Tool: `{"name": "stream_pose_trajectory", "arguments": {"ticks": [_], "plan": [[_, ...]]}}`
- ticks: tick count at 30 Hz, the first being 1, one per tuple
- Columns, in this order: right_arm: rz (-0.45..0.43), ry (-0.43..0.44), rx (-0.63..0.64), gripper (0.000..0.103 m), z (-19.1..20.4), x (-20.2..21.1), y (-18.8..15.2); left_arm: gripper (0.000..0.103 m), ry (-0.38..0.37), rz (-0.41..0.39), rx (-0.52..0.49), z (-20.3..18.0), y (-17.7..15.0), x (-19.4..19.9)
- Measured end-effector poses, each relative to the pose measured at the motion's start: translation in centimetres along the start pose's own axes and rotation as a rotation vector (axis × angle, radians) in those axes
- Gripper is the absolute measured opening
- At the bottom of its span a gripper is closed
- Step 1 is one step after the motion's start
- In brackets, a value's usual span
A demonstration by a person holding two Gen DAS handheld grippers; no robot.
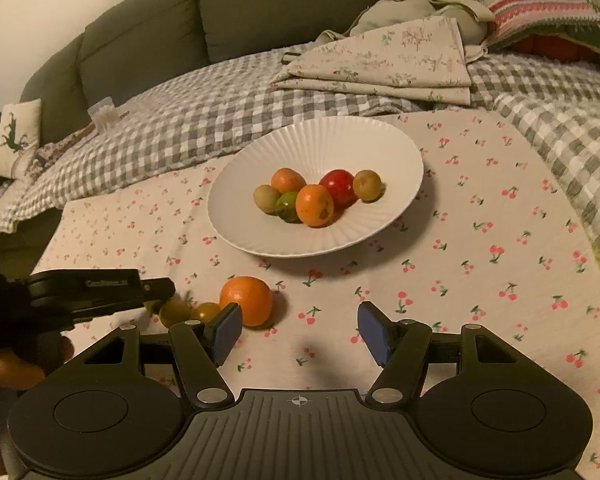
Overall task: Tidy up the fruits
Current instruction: 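Return to the pile and grasp a green lime with the left tool, then grasp the orange with the right tool while the left tool holds the green fruit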
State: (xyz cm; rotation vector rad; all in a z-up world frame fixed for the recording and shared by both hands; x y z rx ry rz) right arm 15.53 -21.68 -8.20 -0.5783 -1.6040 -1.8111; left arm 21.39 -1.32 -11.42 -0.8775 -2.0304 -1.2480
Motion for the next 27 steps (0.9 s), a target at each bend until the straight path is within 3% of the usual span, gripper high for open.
{"name": "stream_pose_trajectory", "arguments": {"ticks": [13,19,20,22,27], "plan": [[0.005,0.158,-0.16,0.065,2.1,-4.1,0.4,0.029,0.003,-0.002,0.044,0.5,0.5,1.6],[0.01,0.111,-0.16,0.064,1.9,-5.9,0.5,0.029,0.006,0.006,0.053,0.7,0.4,1.5],[0.014,0.111,-0.162,0.062,1.9,-6.2,0.4,0.029,0.006,0.005,0.054,0.7,0.4,1.5],[0.021,0.115,-0.147,0.039,2.1,-6.4,0.3,0.029,0.005,0.004,0.055,0.7,0.4,1.6],[0.001,0.092,-0.125,0.039,2.3,-5.2,0.8,0.029,-0.008,-0.001,0.054,0.3,0.4,2.0]]}}
Point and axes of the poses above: each gripper's, at about its wrist camera, not at the fingertips, and x roughly against the way its jaws point, z to its left, y to its top, the point moved 10 cm from there along -x, roughly the way its jaws point, and after that the axes turned 9 degrees about x, right-handed, at the moved point
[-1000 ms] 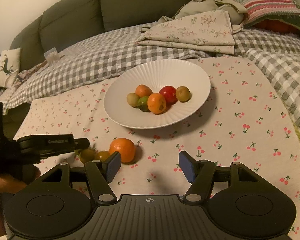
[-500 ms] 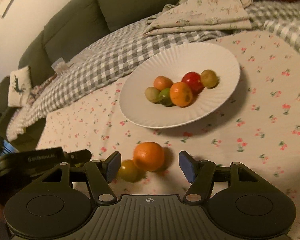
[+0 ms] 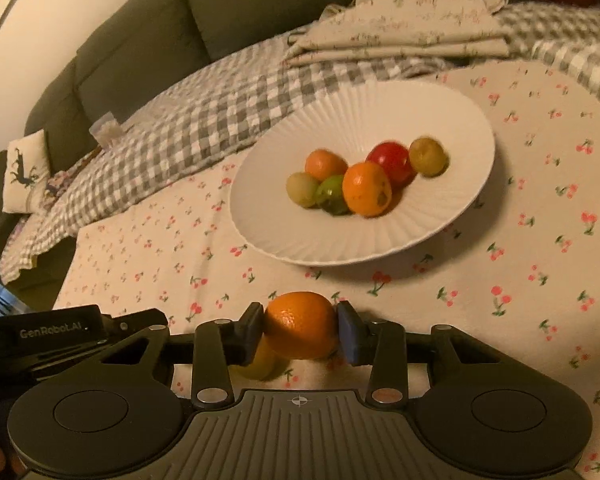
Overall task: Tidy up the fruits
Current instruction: 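Grasp the orange with the right tool while the left tool holds the green fruit, then carry the orange and green fruit over the white bowl with both tools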
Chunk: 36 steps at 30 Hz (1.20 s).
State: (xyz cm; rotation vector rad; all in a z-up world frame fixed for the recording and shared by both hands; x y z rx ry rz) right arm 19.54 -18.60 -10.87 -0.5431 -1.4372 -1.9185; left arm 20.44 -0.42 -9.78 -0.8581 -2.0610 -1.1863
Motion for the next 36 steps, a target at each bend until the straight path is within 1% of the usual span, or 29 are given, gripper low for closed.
{"name": "stream_pose_trajectory", "arguments": {"ticks": [8,13,19,23,28,36], "plan": [[-0.004,-0.005,-0.017,0.039,-0.1,1.2,0.3,0.029,-0.024,-0.008,0.01,-0.4,0.5,0.6],[-0.027,0.031,-0.018,0.039,0.6,2.5,0.9,0.029,-0.038,-0.02,0.005,-0.8,0.8,1.0],[-0.083,0.055,-0.022,0.039,0.8,4.9,2.2,0.029,-0.046,-0.043,-0.026,-1.4,1.0,1.4],[-0.121,0.037,-0.026,0.039,-0.1,6.2,3.1,0.029,-0.049,-0.044,-0.037,-1.8,1.1,1.3],[-0.151,0.012,-0.061,0.039,-1.9,7.1,3.9,0.029,-0.078,-0.077,-0.097,-3.5,1.6,1.6],[-0.192,-0.025,-0.098,0.039,-4.0,7.9,5.0,0.029,-0.13,-0.103,-0.196,-6.3,1.1,1.2]]}}
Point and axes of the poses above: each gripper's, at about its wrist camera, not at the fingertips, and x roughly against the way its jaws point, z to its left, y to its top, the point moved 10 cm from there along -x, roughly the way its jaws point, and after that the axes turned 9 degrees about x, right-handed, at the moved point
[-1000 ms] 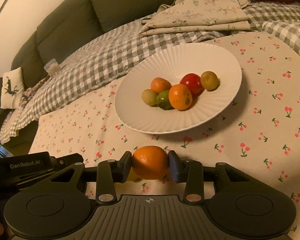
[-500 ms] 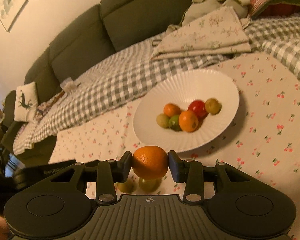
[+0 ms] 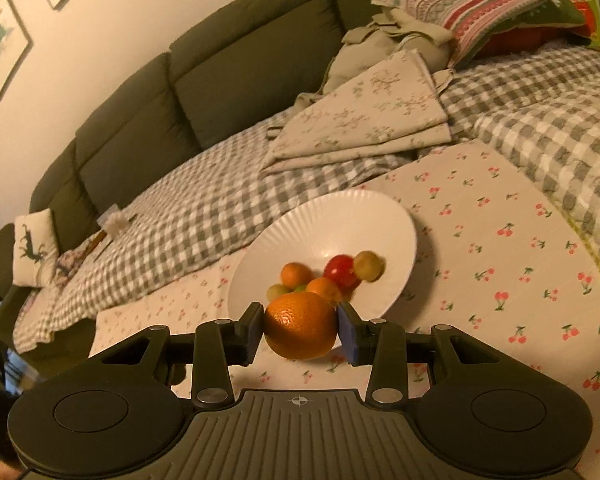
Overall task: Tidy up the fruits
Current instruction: 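Carry the orange and green fruit over the white bowl with both tools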
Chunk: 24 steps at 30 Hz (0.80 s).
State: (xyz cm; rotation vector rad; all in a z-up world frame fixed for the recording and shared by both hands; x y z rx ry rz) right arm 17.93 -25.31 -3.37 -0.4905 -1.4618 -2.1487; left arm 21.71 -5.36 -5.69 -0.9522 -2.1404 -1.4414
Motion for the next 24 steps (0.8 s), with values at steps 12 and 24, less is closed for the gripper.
{"name": "stream_pose_trajectory", "arguments": {"ticks": [12,24], "plan": [[-0.005,-0.043,-0.059,0.039,-3.0,-1.7,0.7,0.029,-0.092,-0.039,-0.165,-4.4,-0.3,-2.6],[0.027,-0.057,0.009,0.039,-3.2,-5.3,0.8,0.03,-0.109,-0.03,-0.288,-5.6,-1.5,-5.4]]}}
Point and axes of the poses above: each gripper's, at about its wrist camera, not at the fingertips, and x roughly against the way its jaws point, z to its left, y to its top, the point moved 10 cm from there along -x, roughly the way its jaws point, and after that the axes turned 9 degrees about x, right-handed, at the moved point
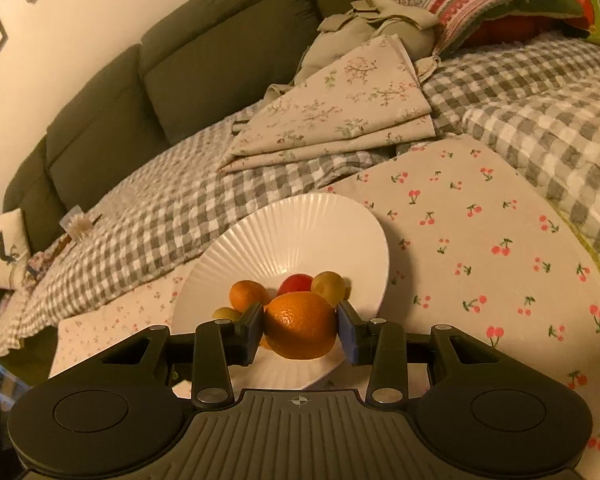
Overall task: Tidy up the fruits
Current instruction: 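Carry the orange and green fruit over the white bowl with both tools, then open both tools to drop the orange and green fruit into the bowl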
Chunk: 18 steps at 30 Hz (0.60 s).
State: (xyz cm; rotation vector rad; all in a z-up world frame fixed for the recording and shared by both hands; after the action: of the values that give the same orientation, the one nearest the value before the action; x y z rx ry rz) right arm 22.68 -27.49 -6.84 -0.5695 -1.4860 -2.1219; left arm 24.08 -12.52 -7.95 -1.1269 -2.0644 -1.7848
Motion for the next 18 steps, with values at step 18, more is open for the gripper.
{"name": "stream_pose_trajectory", "arguments": {"ticks": [18], "plan": [[0.011,-0.023,0.036,0.057,0.1,-1.4,0.1,0.047,-0.043,-0.046,-0.002,-0.4,1.1,0.2]]}}
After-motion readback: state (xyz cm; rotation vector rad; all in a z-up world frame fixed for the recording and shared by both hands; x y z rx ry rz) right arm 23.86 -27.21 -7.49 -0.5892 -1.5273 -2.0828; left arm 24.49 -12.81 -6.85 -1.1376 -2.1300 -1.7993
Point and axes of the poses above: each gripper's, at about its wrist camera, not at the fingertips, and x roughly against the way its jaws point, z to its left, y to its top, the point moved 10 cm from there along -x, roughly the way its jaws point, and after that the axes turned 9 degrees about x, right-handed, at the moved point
